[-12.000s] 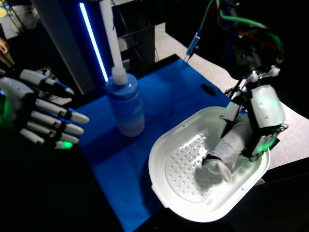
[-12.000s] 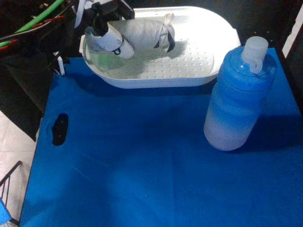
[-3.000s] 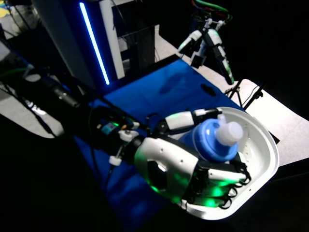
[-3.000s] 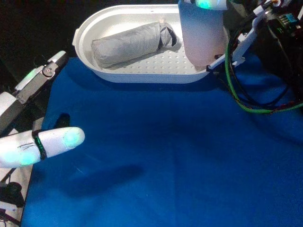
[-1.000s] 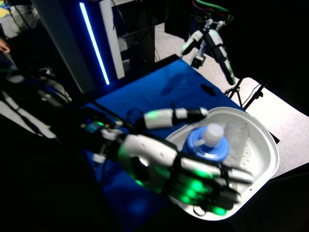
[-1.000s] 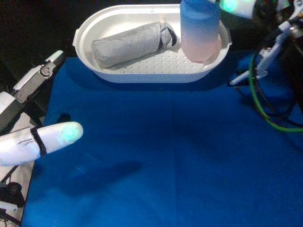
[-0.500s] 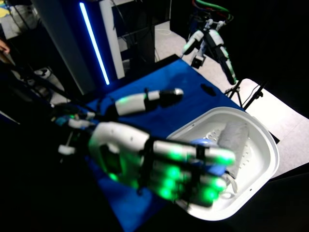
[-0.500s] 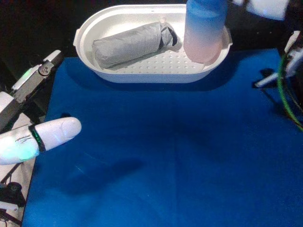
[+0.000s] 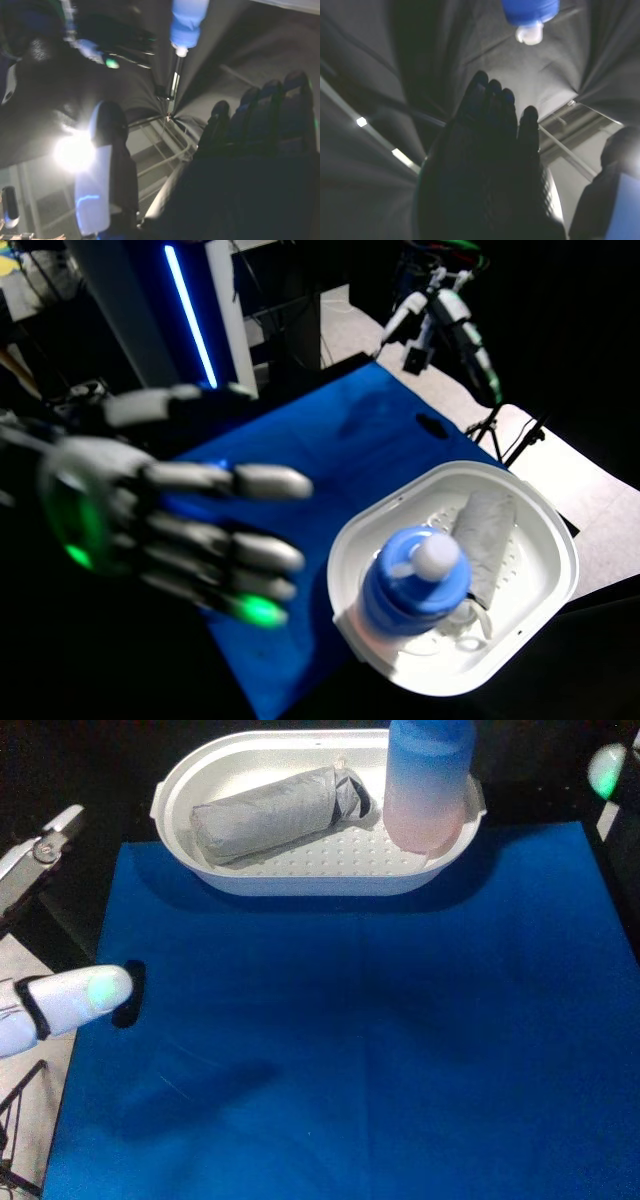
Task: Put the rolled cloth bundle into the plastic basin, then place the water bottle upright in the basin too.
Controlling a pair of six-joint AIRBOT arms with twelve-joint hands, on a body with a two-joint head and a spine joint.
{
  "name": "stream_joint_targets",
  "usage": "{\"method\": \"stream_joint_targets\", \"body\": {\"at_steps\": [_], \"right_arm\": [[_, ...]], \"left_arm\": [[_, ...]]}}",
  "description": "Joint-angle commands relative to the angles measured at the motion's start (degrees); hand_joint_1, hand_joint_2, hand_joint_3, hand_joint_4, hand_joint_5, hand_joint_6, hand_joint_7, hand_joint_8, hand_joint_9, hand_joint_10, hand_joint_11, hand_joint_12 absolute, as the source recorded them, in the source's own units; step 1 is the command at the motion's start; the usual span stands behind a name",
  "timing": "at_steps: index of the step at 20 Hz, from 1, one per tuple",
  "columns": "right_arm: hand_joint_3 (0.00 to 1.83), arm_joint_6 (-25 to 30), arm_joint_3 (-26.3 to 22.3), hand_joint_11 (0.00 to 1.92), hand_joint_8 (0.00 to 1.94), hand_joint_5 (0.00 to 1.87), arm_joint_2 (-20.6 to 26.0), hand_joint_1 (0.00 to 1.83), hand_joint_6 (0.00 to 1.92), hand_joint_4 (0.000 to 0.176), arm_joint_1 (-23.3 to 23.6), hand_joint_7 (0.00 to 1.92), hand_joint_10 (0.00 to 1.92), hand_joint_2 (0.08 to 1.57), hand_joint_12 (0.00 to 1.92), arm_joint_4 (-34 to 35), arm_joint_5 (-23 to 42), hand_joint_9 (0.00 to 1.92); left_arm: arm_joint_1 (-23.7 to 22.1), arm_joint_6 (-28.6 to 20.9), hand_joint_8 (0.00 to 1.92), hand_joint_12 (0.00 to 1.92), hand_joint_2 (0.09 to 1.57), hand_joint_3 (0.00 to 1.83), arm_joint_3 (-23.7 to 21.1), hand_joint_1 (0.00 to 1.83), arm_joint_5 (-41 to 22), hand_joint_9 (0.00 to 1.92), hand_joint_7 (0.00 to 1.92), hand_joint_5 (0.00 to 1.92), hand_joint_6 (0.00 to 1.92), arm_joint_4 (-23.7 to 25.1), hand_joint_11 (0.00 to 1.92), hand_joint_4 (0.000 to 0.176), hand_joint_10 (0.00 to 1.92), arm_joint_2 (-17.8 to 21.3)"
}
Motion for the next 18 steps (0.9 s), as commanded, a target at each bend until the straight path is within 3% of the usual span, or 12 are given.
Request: {"method": "stream_joint_targets", "body": {"at_steps": [1,2,5,7,11,18], "right_arm": [[0.0,0.27,-1.45,0.0,0.0,0.0,1.45,0.52,0.0,0.176,-1.59,0.0,0.0,1.1,0.0,0.92,9.68,0.0],[0.0,-0.11,-3.14,0.0,0.0,0.0,2.76,0.53,0.0,0.176,-4.23,0.0,0.0,1.09,0.0,1.71,11.42,0.0],[0.0,-9.23,-10.56,0.0,0.0,0.0,6.28,0.56,0.0,0.176,-11.94,0.0,0.0,1.1,0.0,6.6,17.87,0.0],[0.0,-9.5,-13.69,0.0,0.0,0.0,7.88,0.56,0.0,0.176,-18.13,0.0,0.0,1.11,0.0,9.09,22.2,0.0],[0.02,-10.11,-21.28,0.0,0.0,0.0,9.42,0.59,0.0,0.176,-35.76,0.0,0.0,1.19,0.0,22.66,33.94,0.0],[0.0,-10.11,-22.23,0.0,0.0,0.0,8.51,0.5,0.0,0.176,-37.43,0.0,0.0,1.19,0.0,23.32,33.94,0.0]], "left_arm": [[1.01,-0.18,0.0,0.0,0.91,0.0,-0.6,0.62,-9.95,0.0,0.0,0.0,0.0,-0.75,0.0,0.176,0.0,0.95],[2.48,-0.09,0.0,0.0,0.91,0.0,-1.35,0.65,-11.51,0.0,0.0,0.0,0.0,-1.73,0.0,0.176,0.0,1.65],[8.25,0.28,0.0,0.0,0.89,0.0,-4.07,0.61,-16.37,0.0,0.0,0.0,0.0,-5.49,0.0,0.176,0.0,4.53],[9.78,1.35,0.0,0.0,0.91,0.01,-5.1,0.62,-16.38,0.0,0.0,0.0,0.0,-6.07,0.0,0.176,0.0,6.01],[10.49,1.89,0.0,0.0,0.87,0.0,-6.46,0.47,-16.39,0.0,0.0,0.0,0.0,-5.91,0.0,0.176,0.0,7.37],[11.63,2.77,0.0,0.0,0.9,0.01,-7.43,0.39,-16.4,0.0,0.0,0.0,0.0,-7.24,0.0,0.176,0.0,7.81]]}}
